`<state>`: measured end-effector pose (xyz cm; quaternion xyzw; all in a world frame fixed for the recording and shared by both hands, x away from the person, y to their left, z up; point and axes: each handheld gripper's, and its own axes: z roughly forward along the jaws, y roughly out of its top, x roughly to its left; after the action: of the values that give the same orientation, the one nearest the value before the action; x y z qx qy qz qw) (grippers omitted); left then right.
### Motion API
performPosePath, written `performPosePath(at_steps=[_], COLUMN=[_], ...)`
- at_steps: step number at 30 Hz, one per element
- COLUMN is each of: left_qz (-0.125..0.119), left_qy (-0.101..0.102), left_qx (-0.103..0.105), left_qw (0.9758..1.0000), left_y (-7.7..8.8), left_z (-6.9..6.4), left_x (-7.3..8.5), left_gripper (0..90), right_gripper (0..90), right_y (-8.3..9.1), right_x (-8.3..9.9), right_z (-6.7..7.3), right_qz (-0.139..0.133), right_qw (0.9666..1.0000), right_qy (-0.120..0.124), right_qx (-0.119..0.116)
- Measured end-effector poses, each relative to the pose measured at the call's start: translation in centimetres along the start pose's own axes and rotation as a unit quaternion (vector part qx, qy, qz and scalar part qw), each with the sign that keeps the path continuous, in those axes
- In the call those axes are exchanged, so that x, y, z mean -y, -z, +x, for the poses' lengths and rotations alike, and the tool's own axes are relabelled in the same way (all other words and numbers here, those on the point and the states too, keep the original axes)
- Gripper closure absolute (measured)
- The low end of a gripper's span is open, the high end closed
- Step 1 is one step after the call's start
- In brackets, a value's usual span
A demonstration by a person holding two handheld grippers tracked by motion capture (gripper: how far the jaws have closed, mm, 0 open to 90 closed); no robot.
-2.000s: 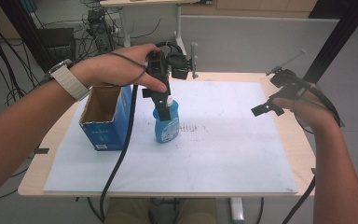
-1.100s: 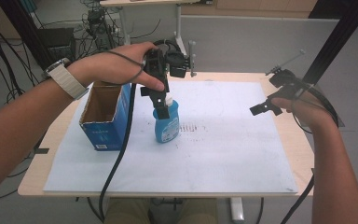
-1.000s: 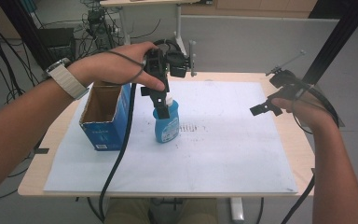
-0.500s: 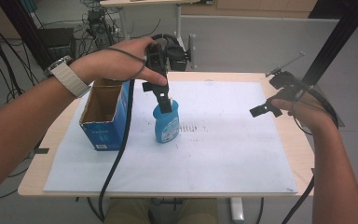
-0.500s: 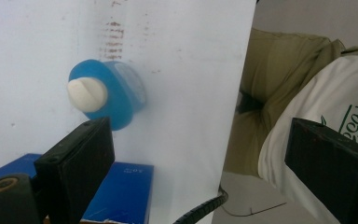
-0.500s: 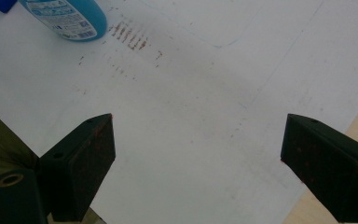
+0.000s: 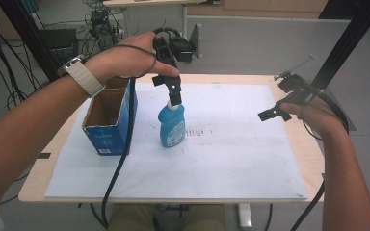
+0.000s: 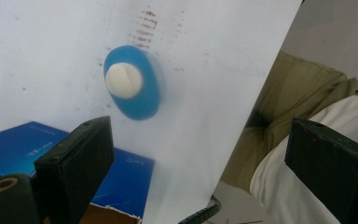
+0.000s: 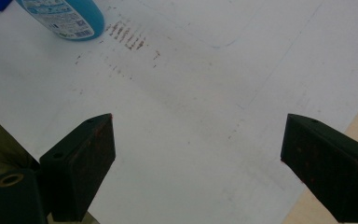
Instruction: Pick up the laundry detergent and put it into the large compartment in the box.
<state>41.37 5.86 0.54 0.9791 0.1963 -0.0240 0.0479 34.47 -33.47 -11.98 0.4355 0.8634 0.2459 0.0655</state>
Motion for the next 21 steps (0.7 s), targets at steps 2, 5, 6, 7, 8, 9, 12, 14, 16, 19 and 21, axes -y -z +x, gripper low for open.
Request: performPosePath(at_steps=[2,5,6,7,8,9,12,14,16,19,21], left_qz=[0.003,0.003,0.005,0.005,0.005,0.006,0.010,0.008,0.008,0.006,0.006], left_qy=[0.012,0.023,0.029,0.029,0.031,0.033,0.042,0.049,0.054,0.059,0.059], left_qx=[-0.003,-0.001,-0.002,-0.002,-0.002,-0.001,0.002,0.001,0.004,0.004,0.007], left_qw=[0.9999,0.9997,0.9996,0.9996,0.9995,0.9994,0.9991,0.9988,0.9985,0.9982,0.9982], left_y=[-0.1,-0.2,-0.2,-0.2,-0.2,-0.3,-0.4,-0.5,-0.7,-0.9,-1.0], left_z=[0.3,0.9,1.2,1.2,1.4,1.7,2.4,2.8,3.2,3.6,3.9], left_x=[-0.2,-0.4,-0.5,-0.5,-0.5,-0.6,-0.7,-0.6,-0.6,-0.5,-0.5], left_gripper=[8.6,8.6,8.7,8.7,8.7,8.7,8.7,8.7,8.6,8.4,7.9], right_gripper=[9.7,9.7,9.7,9.7,9.7,9.7,9.7,9.7,9.6,9.3,9.3], right_y=[-0.1,-0.1,-0.1,-0.1,-0.1,-0.1,-0.1,-0.1,-0.1,-0.2,-0.2], right_x=[0.1,0.2,0.2,0.2,0.2,0.3,0.3,0.3,0.3,0.4,0.3], right_z=[-0.1,-0.1,-0.1,-0.1,-0.1,-0.2,-0.2,-0.3,-0.3,-0.3,-0.3], right_qz=[-0.002,-0.003,-0.003,-0.003,-0.003,-0.003,-0.002,-0.002,-0.002,-0.001,-0.001], right_qw=[1.0000,1.0000,1.0000,1.0000,1.0000,1.0000,1.0000,1.0000,1.0000,0.9999,0.9999], right_qy=[-0.003,-0.002,-0.001,-0.001,-0.002,-0.003,-0.004,-0.006,-0.007,-0.010,-0.012], right_qx=[-0.002,-0.001,0.000,0.000,0.000,0.001,0.001,0.001,0.001,0.002,0.001])
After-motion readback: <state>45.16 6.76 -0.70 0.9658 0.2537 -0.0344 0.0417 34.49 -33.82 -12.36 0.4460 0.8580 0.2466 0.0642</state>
